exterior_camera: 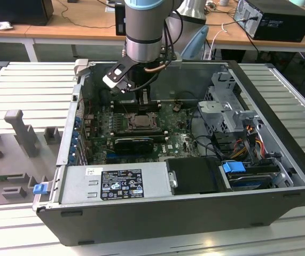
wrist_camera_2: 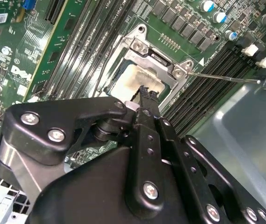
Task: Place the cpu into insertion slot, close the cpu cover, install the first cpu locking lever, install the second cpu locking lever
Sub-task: 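Install the first cpu locking lever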
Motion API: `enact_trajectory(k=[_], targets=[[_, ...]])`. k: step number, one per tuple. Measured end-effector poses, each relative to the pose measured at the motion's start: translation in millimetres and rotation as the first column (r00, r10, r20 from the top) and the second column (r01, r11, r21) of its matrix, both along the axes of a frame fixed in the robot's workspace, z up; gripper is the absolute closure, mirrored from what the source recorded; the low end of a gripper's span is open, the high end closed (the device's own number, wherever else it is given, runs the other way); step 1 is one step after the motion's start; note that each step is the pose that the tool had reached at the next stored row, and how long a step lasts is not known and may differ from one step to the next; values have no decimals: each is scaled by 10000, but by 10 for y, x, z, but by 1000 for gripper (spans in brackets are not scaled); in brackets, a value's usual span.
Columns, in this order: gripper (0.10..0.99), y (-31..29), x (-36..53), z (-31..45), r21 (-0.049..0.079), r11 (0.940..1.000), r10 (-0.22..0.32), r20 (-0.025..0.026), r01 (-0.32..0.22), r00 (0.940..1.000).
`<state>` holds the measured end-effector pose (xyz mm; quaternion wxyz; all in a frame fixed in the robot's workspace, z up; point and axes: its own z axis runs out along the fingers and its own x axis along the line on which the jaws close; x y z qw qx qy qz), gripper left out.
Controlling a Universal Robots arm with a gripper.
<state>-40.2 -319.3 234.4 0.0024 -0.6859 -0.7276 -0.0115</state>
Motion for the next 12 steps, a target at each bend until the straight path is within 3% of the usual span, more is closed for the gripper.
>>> enact_trajectory(k=[12], targets=[[980, 0, -1, 90, -1, 10000, -2, 0, 2, 10000]])
